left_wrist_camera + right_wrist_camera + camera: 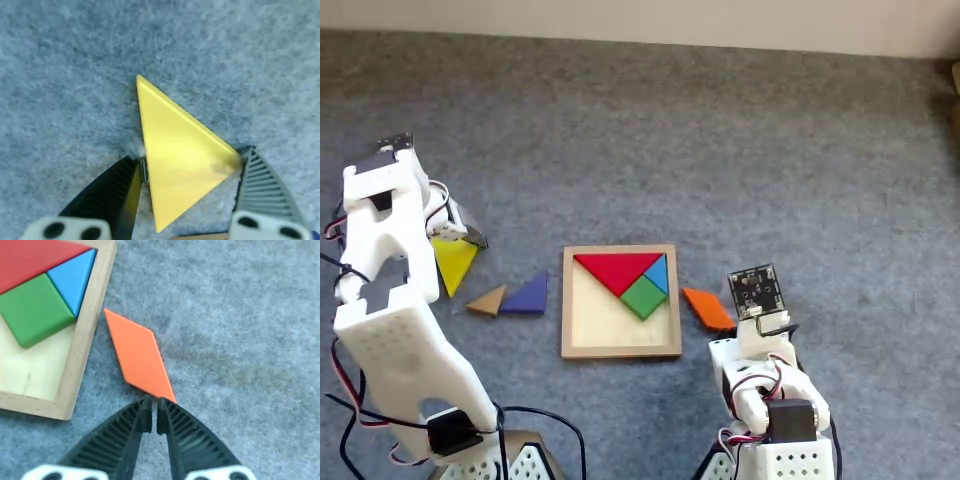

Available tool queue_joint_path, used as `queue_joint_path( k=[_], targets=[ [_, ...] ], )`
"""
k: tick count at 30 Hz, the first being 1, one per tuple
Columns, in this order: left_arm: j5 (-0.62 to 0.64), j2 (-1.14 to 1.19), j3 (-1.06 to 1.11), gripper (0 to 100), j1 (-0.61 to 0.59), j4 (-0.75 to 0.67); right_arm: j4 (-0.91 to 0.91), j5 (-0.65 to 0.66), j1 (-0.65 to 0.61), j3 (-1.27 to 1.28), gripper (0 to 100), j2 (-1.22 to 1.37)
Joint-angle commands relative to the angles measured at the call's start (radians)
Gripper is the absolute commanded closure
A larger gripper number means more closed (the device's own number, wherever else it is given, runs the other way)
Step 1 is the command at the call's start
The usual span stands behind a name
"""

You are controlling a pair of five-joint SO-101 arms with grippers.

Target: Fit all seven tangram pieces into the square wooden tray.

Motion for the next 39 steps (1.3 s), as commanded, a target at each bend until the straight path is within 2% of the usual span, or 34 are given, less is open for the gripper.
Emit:
queue_joint_path(
  k=[1,5,15,20,25,29,33,39],
  targets=[
    [-0.02,-0.007,-0.03,76,0.01,0.009,0.005,0.009,0.013,0.12,96.4,-0.016],
    [-0.072,-0.062,-0.019,76,0.058,0.011,0.005,0.009,0.013,0.12,96.4,-0.016],
    [-0.077,-0.213,-0.021,76,0.13,0.084,0.005,0.009,0.013,0.12,96.4,-0.016],
    [-0.081,-0.211,-0.021,76,0.127,0.078,0.005,0.009,0.013,0.12,96.4,-0.016],
    [-0.166,-0.208,-0.018,75,0.097,0.086,0.005,0.009,0.015,0.12,96.4,-0.016],
    [-0.176,-0.208,0.016,70,0.047,0.078,0.005,0.009,0.015,0.12,96.4,-0.016],
    [-0.176,-0.208,0.067,69,0.015,0.006,0.005,0.009,0.015,0.12,96.4,-0.016],
    [-0.176,-0.208,0.157,69,0.031,-0.112,0.005,0.009,0.015,0.12,96.4,-0.016]
  ],
)
